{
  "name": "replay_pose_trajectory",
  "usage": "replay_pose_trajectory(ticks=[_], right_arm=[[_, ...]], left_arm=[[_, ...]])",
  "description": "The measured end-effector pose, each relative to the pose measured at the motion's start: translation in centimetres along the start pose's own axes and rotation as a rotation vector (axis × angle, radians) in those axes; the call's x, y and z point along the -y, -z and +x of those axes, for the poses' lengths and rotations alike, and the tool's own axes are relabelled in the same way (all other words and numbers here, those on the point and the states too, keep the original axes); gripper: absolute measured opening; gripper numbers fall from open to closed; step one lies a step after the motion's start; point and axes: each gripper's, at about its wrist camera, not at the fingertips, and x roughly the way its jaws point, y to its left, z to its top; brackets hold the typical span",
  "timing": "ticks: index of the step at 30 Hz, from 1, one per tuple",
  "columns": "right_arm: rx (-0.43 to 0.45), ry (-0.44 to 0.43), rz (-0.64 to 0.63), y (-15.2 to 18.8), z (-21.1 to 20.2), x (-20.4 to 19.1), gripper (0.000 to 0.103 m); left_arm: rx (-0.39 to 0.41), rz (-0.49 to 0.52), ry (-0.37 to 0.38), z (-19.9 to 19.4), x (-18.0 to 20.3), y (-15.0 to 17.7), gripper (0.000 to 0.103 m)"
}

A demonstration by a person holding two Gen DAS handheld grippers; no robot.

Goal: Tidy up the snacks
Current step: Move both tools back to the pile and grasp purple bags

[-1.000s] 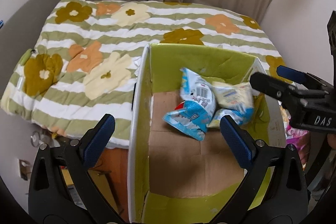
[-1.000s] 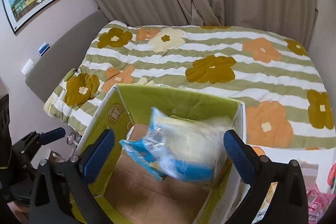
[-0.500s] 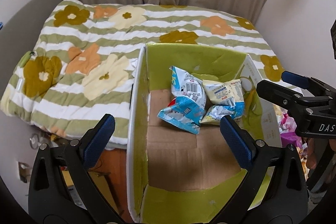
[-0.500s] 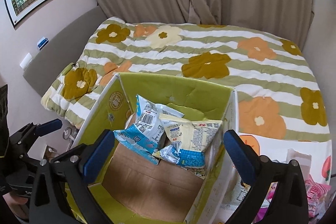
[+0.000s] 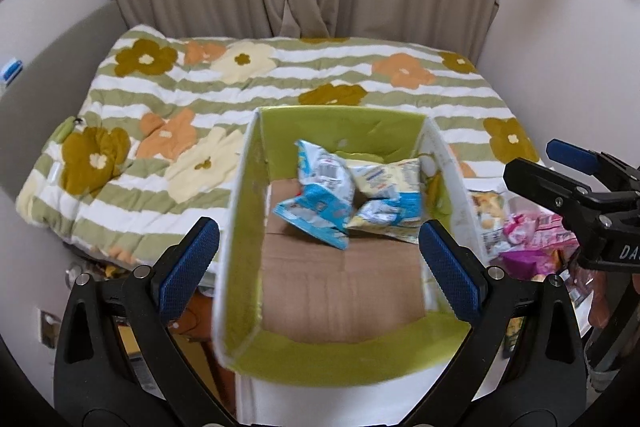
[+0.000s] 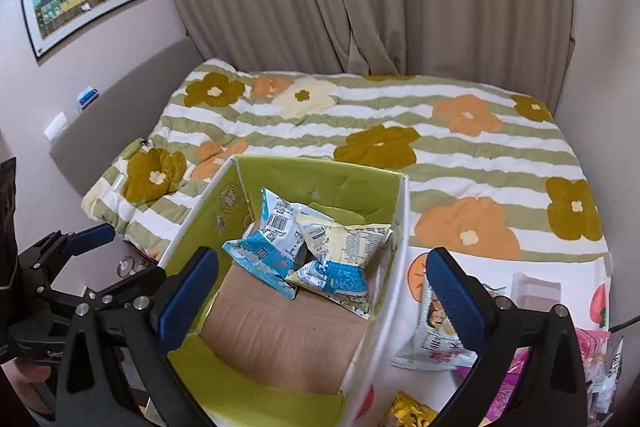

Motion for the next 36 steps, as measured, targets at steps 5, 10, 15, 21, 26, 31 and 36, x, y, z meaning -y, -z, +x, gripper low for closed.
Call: replay_pose_trajectory(ticks=[5,10,15,21,26,31,36], right_arm=[[0.034,-0.026,-0.019,2.0,-4.1,2.8,0.103],[0.064,0.007,-0.051,4.5,-8.5,6.3,0.103],[0.088,0.049,-0.056,7.6,-12.9,10.3,0.103],[0.082,0.087,-0.009,11.3,-16.0,15.1,0.103],[0.058,0.123,0.050,14.5,-17.0,18.6,0.103],[0.028,0.146,0.126,17.6,-17.0,21.4,0.103],[0.001,0.204,0.201,20.4,-16.1,23.5,0.103]], left_arm=[[0.024,-0.006,0.036,-2.5,4.8,1.7,0.100],[0.038,0.010,0.062,-4.6,10.7,4.0,0.100],[0.032,0.022,0.098,-5.5,16.1,6.8,0.100],[-0.008,0.038,0.145,-5.1,21.1,9.7,0.100],[-0.052,0.077,0.178,-3.7,24.4,10.8,0.100],[-0.121,0.105,0.213,-1.0,26.9,11.0,0.100],[-0.178,0.138,0.218,3.0,29.3,10.9,0.100]])
